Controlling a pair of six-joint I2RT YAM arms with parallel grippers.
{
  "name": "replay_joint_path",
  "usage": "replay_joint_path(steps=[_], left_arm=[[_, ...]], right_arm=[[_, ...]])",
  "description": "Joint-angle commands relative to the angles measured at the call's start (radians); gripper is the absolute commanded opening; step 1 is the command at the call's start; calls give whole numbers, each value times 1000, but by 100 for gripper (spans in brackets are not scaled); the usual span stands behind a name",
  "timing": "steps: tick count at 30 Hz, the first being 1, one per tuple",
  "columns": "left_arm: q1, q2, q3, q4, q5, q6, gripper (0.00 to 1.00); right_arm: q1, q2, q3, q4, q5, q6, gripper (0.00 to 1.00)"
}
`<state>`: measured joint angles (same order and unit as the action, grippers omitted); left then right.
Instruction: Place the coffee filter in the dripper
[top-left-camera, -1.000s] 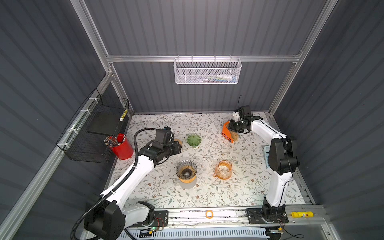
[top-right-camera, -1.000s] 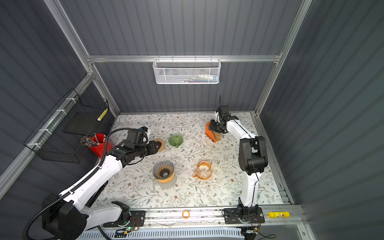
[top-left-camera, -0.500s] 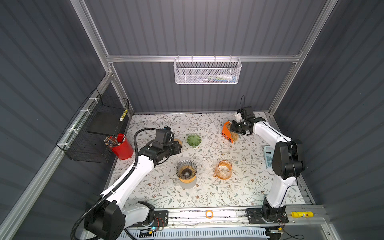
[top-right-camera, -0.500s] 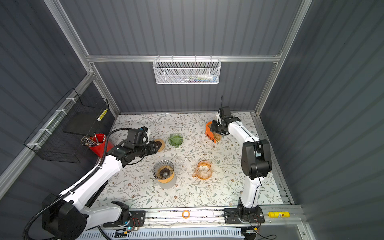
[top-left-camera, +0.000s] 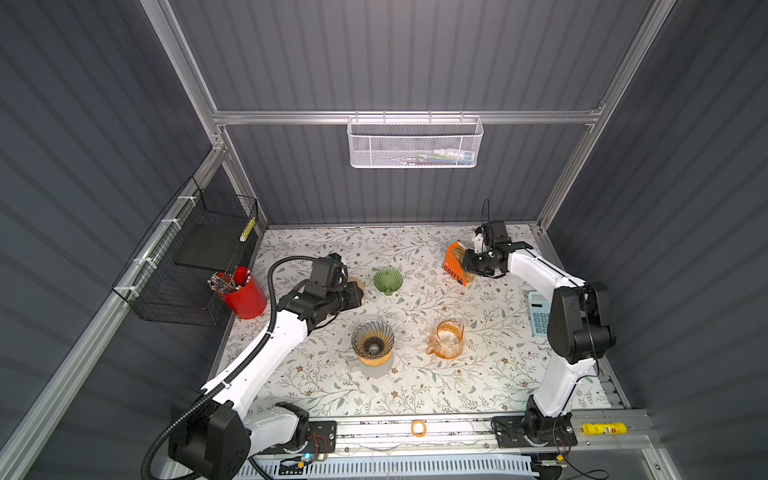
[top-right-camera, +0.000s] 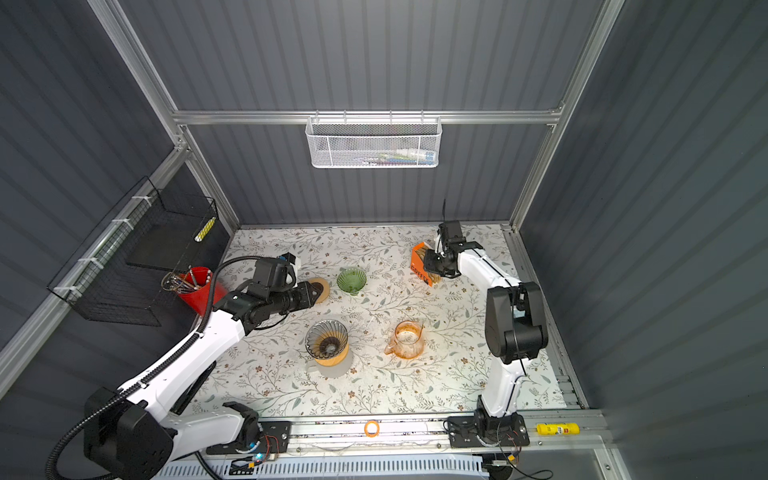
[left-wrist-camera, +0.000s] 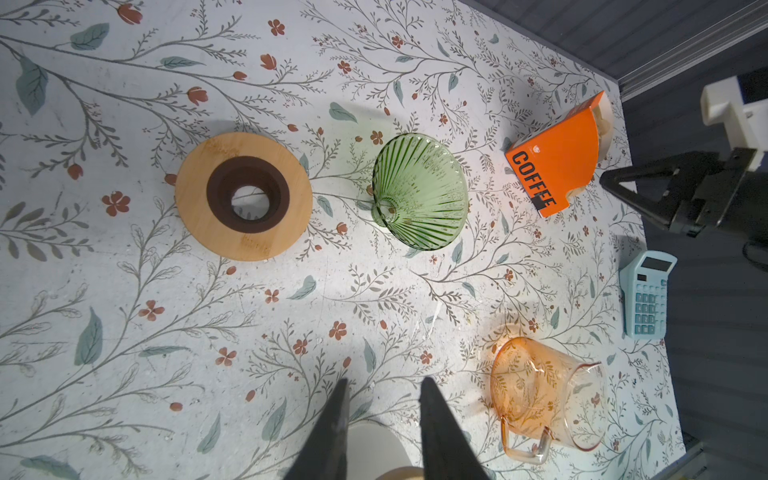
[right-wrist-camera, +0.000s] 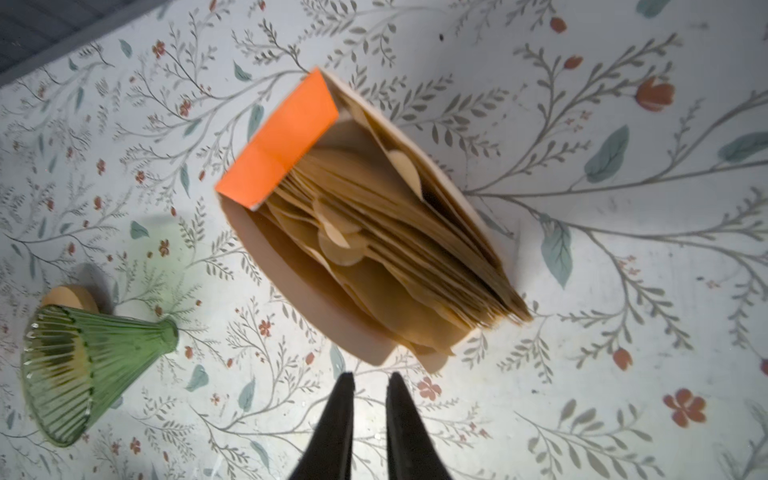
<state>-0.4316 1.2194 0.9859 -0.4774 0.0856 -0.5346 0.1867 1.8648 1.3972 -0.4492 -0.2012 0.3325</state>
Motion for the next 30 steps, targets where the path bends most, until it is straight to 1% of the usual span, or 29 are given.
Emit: replay_joint_path(steps=[1, 11, 30], left_arm=[[-2, -16, -8, -15, 2, 8, 30], [-2, -20, -11, -15, 2, 4, 30], [-1, -12, -7, -18, -1, 3, 30]], right_arm=[[-1, -19, -23, 4, 27, -9, 19], [-1, 12, 4, 3, 40, -18, 18], [-1, 81, 45, -5, 48, -38, 9]])
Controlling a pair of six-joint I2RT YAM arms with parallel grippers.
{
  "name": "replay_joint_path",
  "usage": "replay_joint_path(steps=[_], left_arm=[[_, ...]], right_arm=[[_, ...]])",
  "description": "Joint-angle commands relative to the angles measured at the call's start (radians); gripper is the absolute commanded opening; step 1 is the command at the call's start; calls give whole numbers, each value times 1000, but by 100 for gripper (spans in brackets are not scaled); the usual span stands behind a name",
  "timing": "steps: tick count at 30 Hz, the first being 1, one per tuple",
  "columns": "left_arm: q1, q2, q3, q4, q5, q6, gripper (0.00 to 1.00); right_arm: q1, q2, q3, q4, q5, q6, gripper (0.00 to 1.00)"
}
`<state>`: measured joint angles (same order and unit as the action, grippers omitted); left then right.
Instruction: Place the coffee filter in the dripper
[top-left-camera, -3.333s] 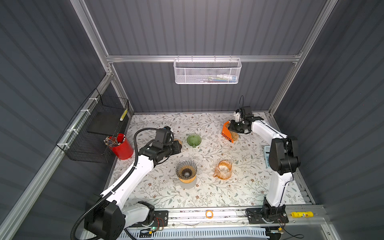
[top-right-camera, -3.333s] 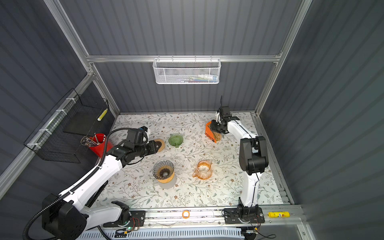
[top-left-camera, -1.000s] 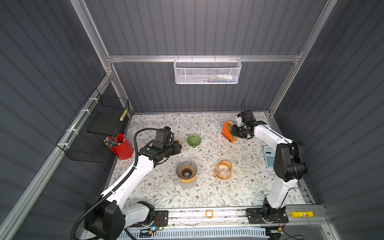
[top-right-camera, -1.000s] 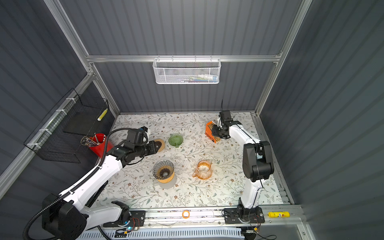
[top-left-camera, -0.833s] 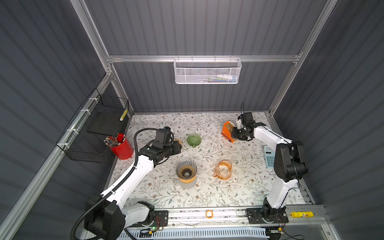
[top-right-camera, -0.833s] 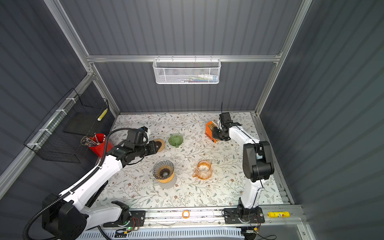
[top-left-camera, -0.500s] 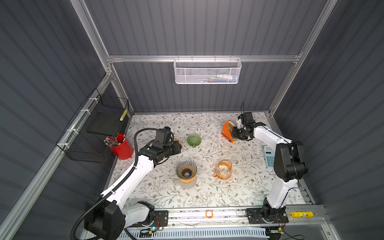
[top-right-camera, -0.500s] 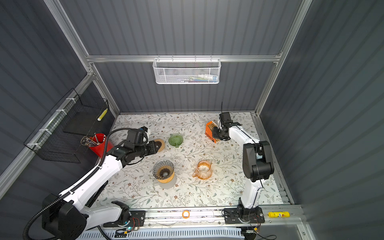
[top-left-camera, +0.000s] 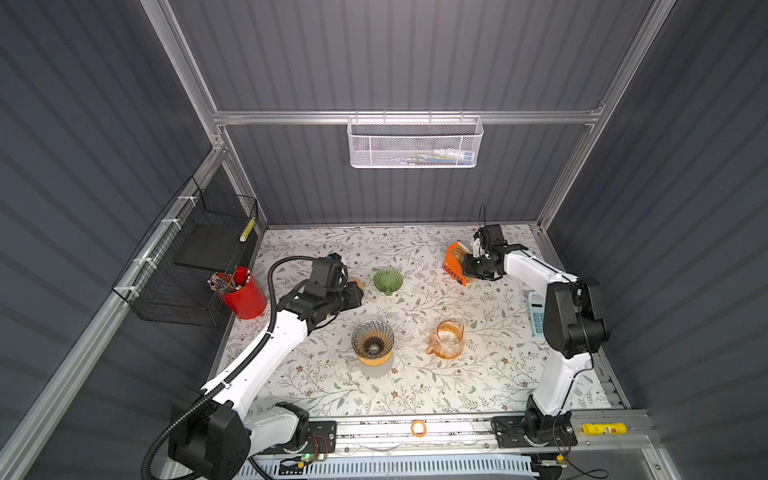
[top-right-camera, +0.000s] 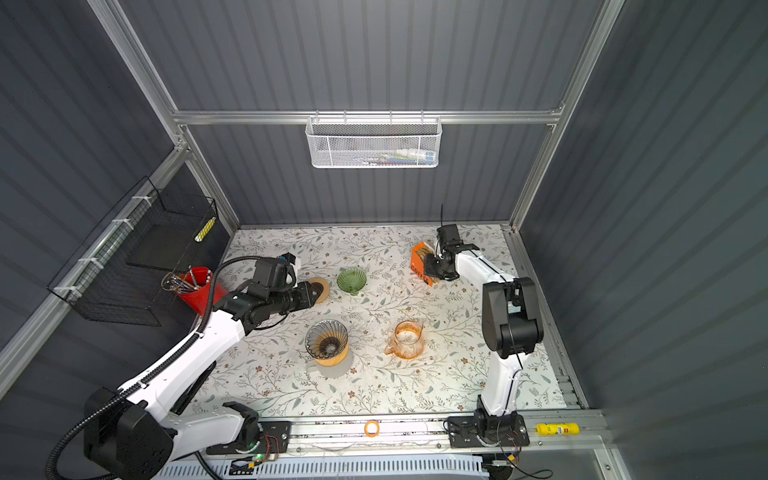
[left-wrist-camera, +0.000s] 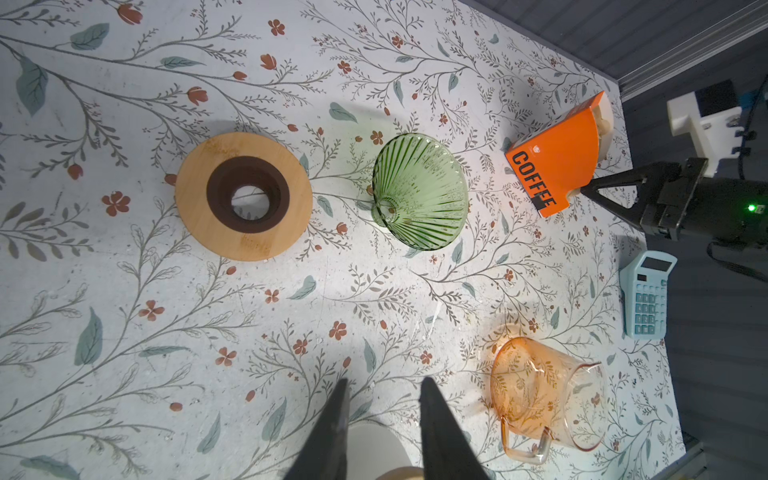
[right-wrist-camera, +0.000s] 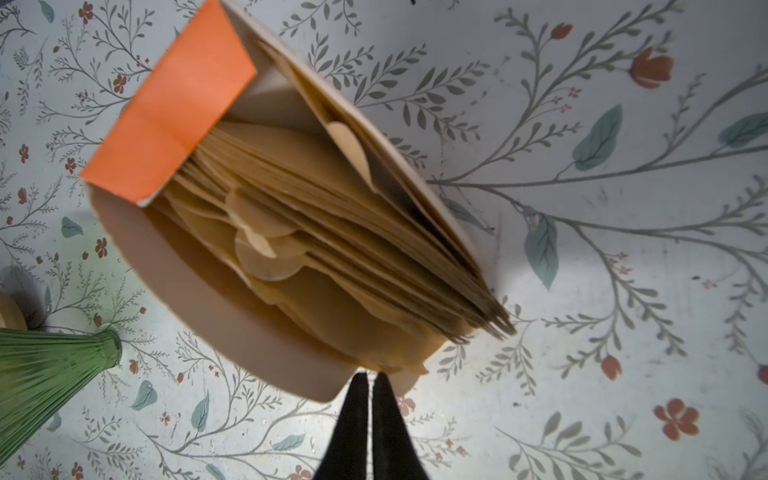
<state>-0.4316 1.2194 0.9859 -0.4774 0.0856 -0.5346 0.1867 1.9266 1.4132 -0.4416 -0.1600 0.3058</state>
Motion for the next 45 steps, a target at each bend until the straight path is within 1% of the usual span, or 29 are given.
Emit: replay_joint_path(steps=[1, 6, 11, 14, 25, 30, 35, 36, 39, 45], left_arm=[[-2, -11, -7, -18, -1, 3, 30], [-2, -7, -6, -16, -1, 1, 30], [-2, -6, -4, -16, -2, 4, 30], [-2, -4, -3, -15, -3, 5, 30], [-2, -3, -1, -15, -3, 7, 30], [-2, -3, 2, -19, -4, 8, 30], [-2, -2, 0, -21, -6, 8, 30], [-2, -2, 0, -20, -6, 7, 30], [-2, -4, -3, -20, -6, 7, 30], [-2, -5, -4, -21, -7, 5, 30]], right_arm=[[-1, 21, 29, -14, 7, -13, 9], [-1, 39, 46, -18, 5, -14, 10], [-1, 50, 59, -19, 5, -13, 17], [-1, 52, 62, -19, 6, -13, 19], [-1, 76, 78, -24, 4, -19, 18], [-1, 86, 85, -23, 5, -20, 16], [-1, 89, 92, -23, 2, -20, 10], [-1, 88, 92, -22, 0, -20, 11], [-1, 87, 92, -20, -3, -22, 16], [-1, 89, 92, -19, -3, -22, 18]])
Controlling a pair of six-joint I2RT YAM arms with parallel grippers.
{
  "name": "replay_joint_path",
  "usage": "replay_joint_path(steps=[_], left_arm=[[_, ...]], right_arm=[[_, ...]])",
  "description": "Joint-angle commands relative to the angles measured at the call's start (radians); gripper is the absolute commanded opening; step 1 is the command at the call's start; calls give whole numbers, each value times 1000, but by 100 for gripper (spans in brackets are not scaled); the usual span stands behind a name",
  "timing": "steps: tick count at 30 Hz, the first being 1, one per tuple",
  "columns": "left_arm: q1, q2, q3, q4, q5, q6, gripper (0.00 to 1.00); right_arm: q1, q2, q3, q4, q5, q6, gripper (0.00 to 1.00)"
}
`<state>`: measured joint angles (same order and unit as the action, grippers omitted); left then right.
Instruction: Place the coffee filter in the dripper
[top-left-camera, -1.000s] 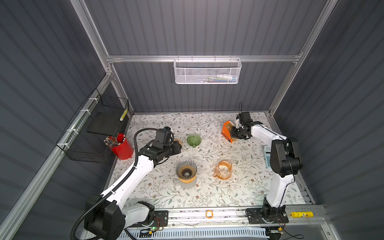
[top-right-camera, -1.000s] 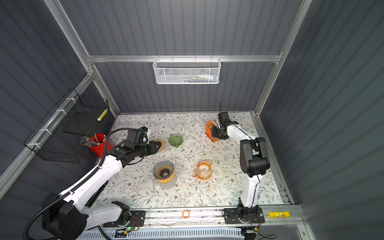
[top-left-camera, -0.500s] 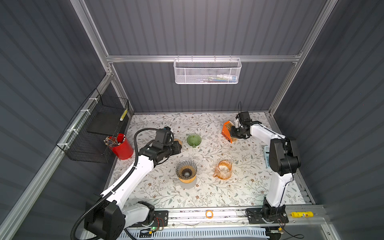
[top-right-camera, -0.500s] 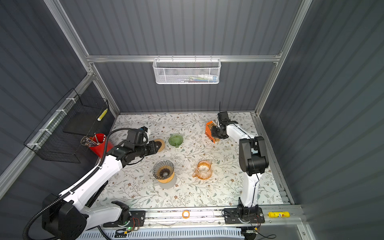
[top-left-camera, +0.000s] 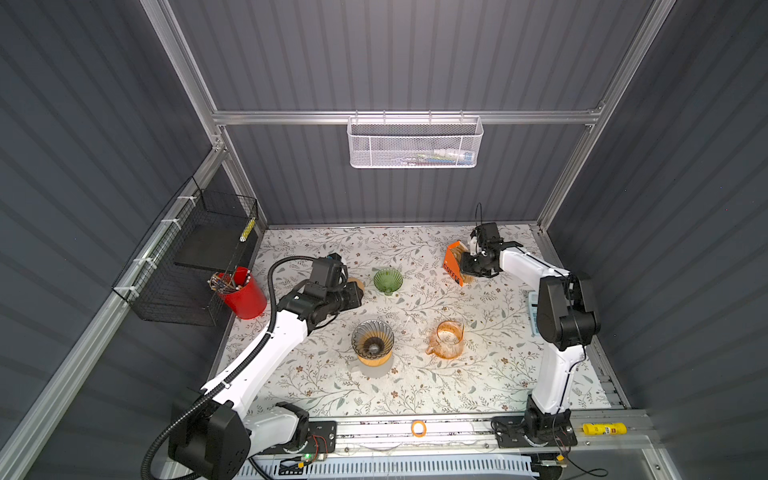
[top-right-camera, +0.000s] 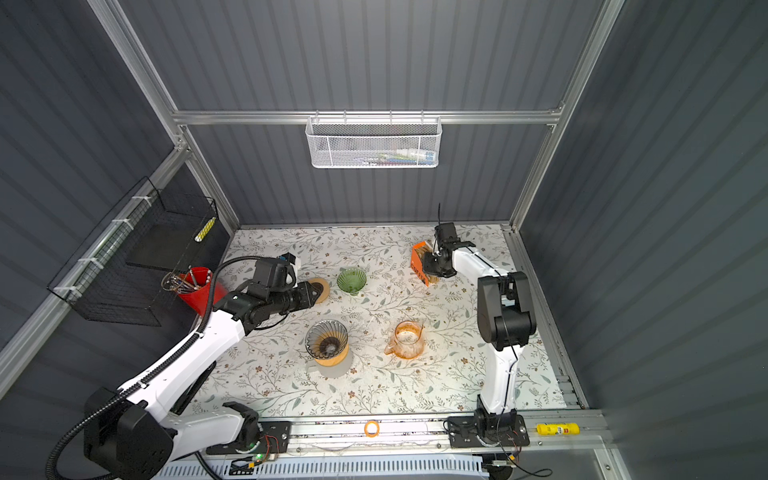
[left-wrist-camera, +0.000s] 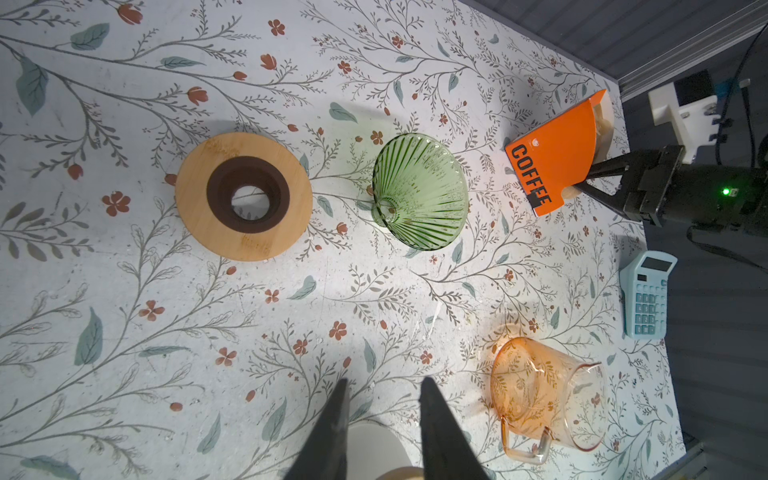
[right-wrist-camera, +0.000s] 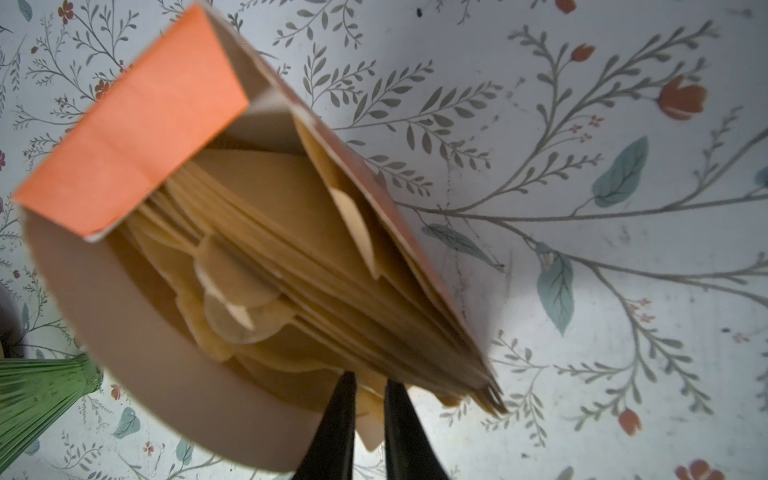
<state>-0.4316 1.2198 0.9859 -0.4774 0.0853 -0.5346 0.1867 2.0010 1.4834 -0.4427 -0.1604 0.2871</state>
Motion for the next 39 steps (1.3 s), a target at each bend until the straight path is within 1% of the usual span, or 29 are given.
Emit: replay_joint_path(steps=[1, 5, 8, 10, 14, 16, 18, 39], left_arm=[[-2, -7, -4, -20, -7, 5, 30], [-2, -8, -5, -21, -7, 5, 31], [-2, -9, -6, -22, -7, 5, 31], [-2, -11, -6, -22, -9, 5, 30], [-2, -11, -6, -21, -7, 5, 31], [-2, -9, -6, -21, -7, 5, 30], [-2, -10, -6, -21, -7, 5, 30], [-2, -9, -3, -17, -3, 4, 30]], right_arm=[[-1, 15, 21, -18, -5, -3, 18], [-1, 7, 14, -15, -11, 0, 18], [-1, 1, 11, -13, -17, 1, 14], [-1, -3, 8, -11, -24, 3, 10], [-1, -11, 2, -4, -36, 4, 11], [-1, -12, 2, -2, -40, 4, 16], [-1, -11, 4, -4, -39, 3, 17], [-1, -30, -8, -1, -74, 1, 16]])
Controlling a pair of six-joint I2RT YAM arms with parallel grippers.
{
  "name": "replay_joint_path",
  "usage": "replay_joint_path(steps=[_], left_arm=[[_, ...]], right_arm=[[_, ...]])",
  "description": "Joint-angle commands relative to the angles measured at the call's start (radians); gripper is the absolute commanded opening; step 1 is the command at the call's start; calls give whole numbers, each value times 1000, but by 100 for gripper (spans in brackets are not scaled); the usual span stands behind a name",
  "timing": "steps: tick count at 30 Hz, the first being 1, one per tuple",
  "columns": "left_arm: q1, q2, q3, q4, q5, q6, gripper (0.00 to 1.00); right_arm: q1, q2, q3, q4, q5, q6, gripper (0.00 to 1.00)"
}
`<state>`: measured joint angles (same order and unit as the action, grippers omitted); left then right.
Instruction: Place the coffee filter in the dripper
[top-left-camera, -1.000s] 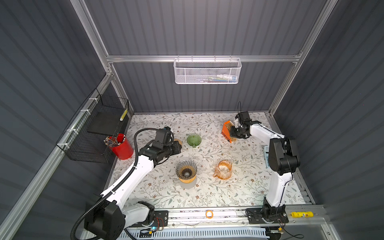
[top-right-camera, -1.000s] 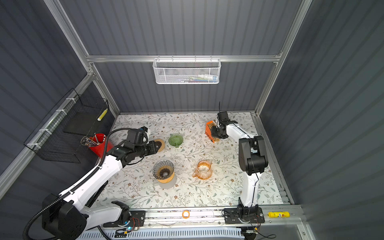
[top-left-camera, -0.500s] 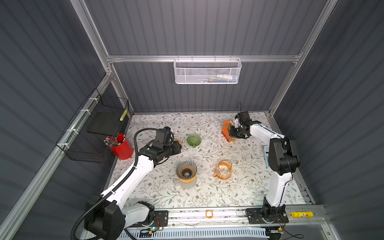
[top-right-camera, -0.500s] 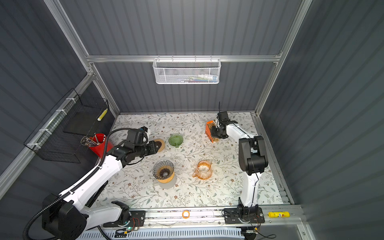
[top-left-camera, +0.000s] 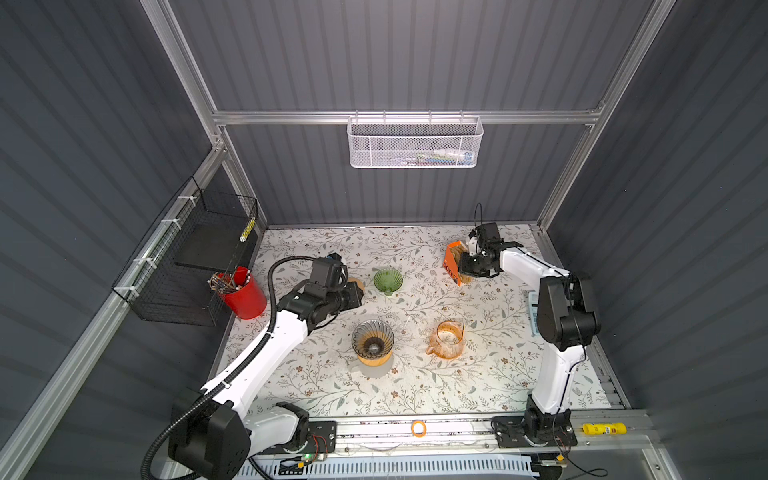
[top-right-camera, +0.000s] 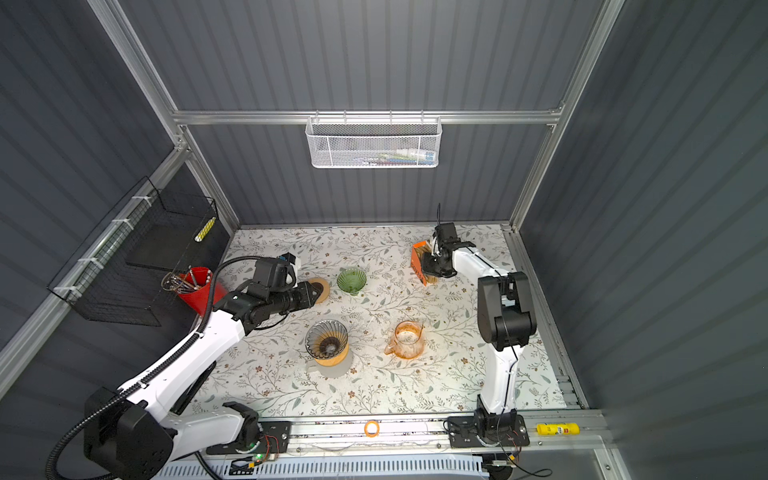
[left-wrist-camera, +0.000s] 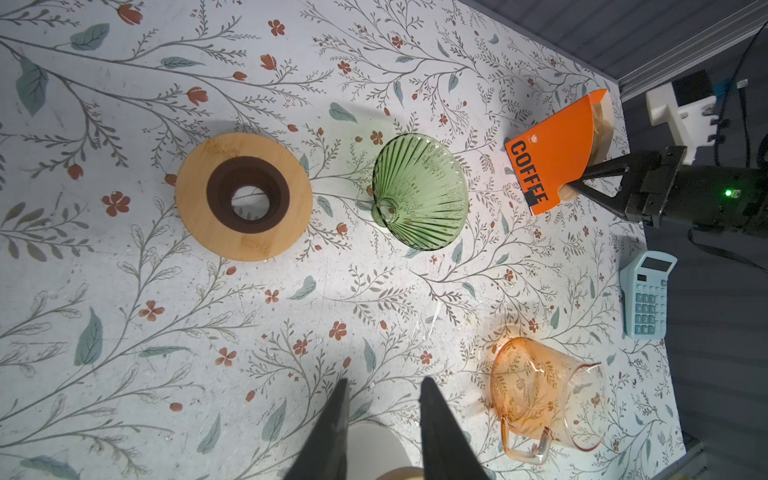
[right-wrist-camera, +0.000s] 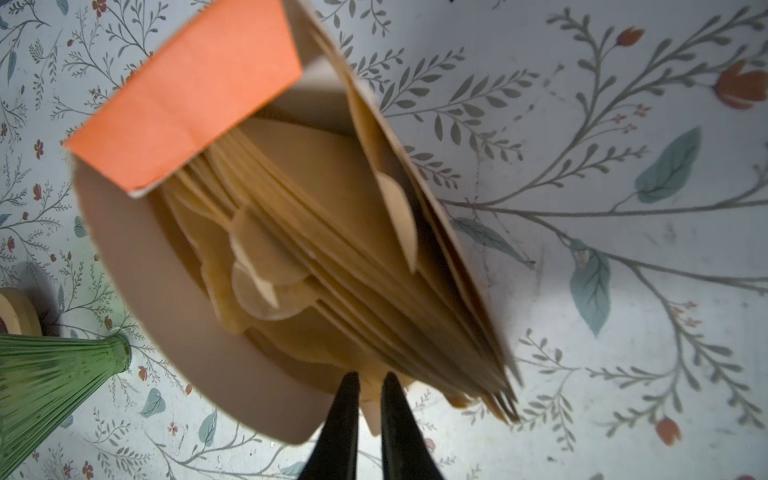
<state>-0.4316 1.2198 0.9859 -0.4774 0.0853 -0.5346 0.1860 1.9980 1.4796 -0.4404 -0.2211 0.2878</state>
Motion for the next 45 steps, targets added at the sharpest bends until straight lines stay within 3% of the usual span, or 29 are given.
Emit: replay_joint_path(steps=[1, 45], left_arm=[[-2, -9, -3, -16, -3, 4, 31], [-2, -24, -9, -30, -12, 3, 30]], right_arm=[[0, -27, -4, -2, -17, 1, 16], [1, 33, 27, -4, -34, 11, 17]])
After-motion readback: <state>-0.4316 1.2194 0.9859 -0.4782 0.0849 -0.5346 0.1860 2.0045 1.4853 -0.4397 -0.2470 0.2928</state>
